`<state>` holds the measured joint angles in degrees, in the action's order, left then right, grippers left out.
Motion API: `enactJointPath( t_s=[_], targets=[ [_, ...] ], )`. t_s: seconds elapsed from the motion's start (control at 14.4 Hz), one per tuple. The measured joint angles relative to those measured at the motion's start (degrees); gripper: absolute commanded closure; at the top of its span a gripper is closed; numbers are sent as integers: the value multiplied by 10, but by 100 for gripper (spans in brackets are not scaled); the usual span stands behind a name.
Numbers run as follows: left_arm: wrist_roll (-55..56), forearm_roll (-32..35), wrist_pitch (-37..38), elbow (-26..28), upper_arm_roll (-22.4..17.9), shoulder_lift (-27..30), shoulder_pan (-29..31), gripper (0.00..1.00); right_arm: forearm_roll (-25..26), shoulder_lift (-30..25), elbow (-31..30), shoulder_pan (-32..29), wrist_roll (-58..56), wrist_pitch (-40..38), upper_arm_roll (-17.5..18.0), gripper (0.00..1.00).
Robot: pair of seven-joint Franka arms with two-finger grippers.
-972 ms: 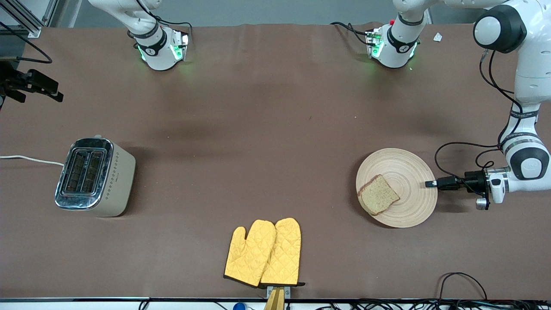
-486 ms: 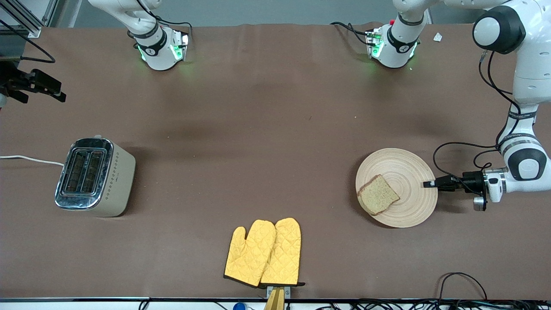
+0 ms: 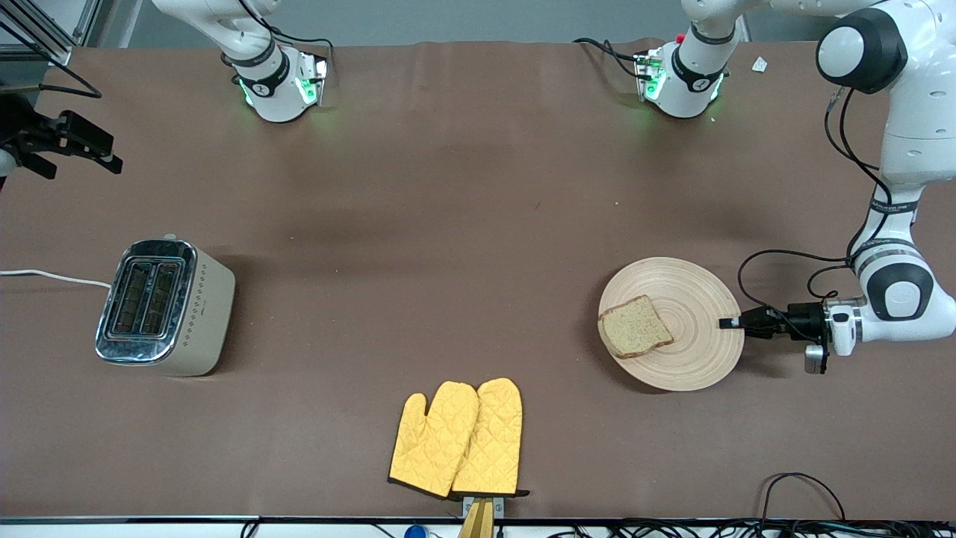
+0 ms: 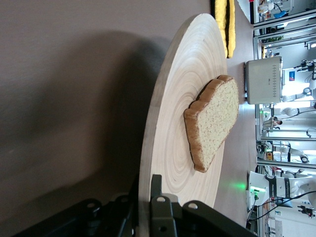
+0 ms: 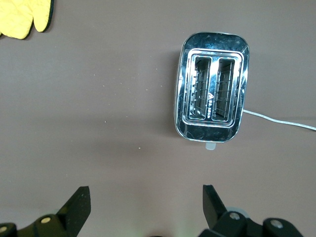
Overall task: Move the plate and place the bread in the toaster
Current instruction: 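Slide the plate toward the toaster with the left gripper while the right gripper approaches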
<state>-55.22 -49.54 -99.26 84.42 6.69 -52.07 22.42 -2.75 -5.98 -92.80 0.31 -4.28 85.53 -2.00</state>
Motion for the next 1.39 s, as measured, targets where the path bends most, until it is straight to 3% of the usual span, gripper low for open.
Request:
enactJointPath(
  t_s=[0.42,0.69,1.04,1.39],
  targets=[
    [42,-22,-22,0,93,0,-14,100,-10,11,39,14,0,-1,0,0],
    [125,-37,-90,0,145,0,-89,100,-51,34,49,16,0,-5,-2,0],
    [165,-119,-173,4,151,-2,-235,100,-56,89,43,37,0,23,0,0],
    [169,-181,-274,10,150,-17,-331,100,-62,162,-31,90,1,170,2,0]
  ],
)
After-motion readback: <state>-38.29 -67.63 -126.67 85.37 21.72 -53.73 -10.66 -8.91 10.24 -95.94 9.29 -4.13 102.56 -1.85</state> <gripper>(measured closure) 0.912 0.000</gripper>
